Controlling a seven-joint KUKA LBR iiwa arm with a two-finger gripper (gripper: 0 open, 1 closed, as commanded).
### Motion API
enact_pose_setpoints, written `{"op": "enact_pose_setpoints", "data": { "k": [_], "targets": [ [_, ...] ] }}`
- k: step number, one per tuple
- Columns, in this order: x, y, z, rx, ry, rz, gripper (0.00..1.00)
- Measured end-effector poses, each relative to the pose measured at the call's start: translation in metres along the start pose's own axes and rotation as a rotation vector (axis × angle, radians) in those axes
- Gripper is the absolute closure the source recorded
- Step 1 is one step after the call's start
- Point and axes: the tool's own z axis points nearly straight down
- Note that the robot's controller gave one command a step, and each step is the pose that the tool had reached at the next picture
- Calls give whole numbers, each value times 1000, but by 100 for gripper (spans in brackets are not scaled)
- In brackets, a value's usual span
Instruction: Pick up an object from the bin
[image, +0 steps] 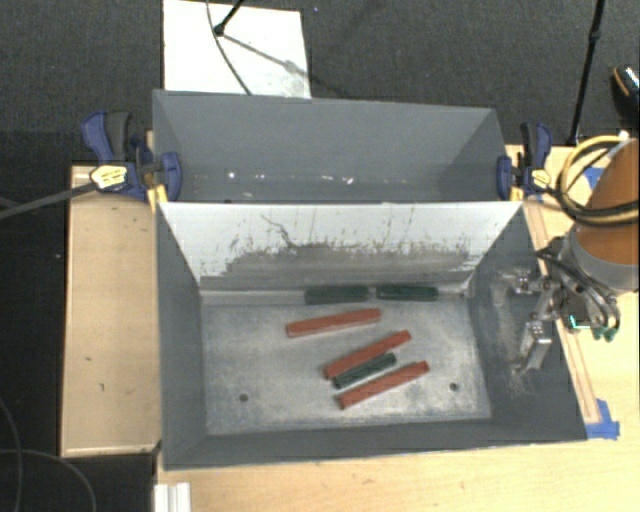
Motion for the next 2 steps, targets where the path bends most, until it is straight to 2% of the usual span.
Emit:
{"op": "enact_pose_setpoints", "data": {
  "k": [1,2],
  "targets": [
    [-21,50,89,-1,-3,-254,0],
    [23,120,143,-2,-3,-336,0]
  ]
}}
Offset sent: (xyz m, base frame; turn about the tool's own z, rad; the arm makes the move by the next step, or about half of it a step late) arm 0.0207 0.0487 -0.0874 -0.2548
